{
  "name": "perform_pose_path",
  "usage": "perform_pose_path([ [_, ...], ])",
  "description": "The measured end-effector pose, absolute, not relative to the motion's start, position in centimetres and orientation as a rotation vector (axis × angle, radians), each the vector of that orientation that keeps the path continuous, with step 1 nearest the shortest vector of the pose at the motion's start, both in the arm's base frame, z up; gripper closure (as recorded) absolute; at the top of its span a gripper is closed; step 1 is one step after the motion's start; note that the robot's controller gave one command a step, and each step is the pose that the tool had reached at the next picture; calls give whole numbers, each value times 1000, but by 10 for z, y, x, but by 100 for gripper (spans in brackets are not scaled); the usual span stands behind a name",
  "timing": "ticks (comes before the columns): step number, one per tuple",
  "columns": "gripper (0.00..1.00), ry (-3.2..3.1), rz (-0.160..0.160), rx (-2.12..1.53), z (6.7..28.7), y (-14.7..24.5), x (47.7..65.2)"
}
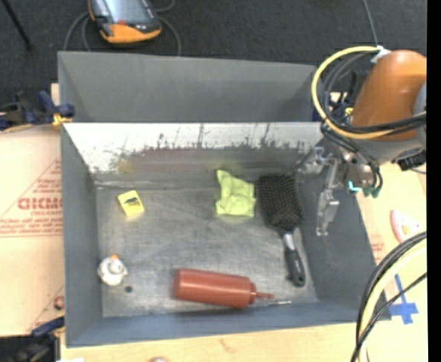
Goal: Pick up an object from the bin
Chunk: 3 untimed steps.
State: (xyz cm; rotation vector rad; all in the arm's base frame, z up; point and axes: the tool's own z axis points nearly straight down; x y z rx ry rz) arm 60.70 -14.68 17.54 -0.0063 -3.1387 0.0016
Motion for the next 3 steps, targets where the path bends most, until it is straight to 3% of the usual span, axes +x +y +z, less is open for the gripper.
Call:
perform_pose_path([
  [1, 0, -3146, 4, -3, 180, -146, 609],
  [3, 0, -3178, 23, 249, 93, -130, 602],
])
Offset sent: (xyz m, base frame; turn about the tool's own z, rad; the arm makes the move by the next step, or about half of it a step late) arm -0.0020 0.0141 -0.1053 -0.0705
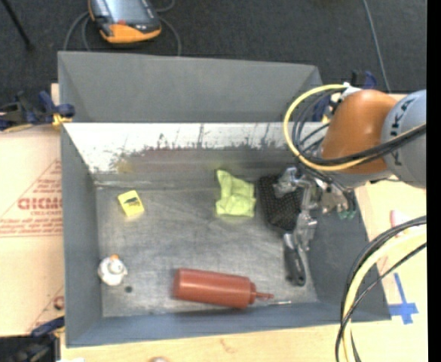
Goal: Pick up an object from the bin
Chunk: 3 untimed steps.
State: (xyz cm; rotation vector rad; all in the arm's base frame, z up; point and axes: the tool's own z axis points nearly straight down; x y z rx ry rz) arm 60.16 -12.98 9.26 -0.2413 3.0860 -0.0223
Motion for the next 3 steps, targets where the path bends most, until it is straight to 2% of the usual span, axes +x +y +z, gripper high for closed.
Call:
perform_pose_path([
  [1, 0, 3087, -20, -255, 93, -130, 603],
  [2, 0, 3074, -22, -479, 100, -123, 601],
  [3, 0, 2954, -35, -975, 93, -109, 613],
])
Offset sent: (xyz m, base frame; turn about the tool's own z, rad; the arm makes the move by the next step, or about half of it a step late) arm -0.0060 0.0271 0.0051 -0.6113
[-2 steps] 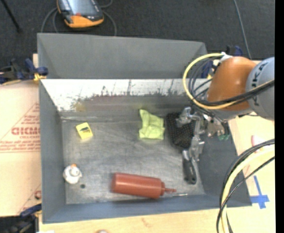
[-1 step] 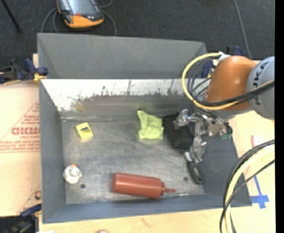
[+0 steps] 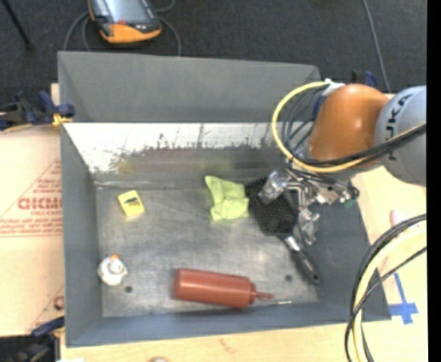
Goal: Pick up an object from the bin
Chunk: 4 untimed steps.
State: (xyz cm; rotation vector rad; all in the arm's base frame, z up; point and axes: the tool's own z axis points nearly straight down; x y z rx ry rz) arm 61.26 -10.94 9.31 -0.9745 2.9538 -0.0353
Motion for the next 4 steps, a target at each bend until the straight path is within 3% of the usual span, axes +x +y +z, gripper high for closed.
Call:
perform_pose_path([
  [1, 100, 2824, -10, -1339, 112, -96, 608],
  [2, 0, 2834, -5, -1340, 110, -97, 606],
  [4, 0, 2757, -12, -1481, 103, -96, 611],
])
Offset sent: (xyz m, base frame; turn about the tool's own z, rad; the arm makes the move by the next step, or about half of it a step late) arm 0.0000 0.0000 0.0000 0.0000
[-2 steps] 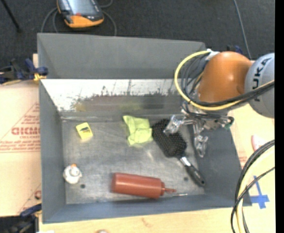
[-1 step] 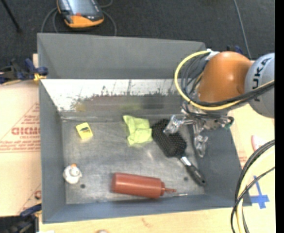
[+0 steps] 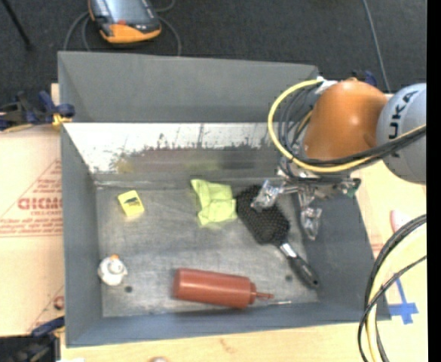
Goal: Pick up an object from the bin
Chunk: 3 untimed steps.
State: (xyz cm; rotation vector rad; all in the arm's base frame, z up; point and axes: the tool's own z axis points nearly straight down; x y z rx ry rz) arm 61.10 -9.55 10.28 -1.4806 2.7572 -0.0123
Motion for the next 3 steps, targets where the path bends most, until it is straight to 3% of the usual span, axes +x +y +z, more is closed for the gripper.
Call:
perform_pose_path([
  [1, 0, 2576, -15, -1762, 102, -101, 612],
  [3, 0, 2540, -12, -1808, 81, -98, 621],
])
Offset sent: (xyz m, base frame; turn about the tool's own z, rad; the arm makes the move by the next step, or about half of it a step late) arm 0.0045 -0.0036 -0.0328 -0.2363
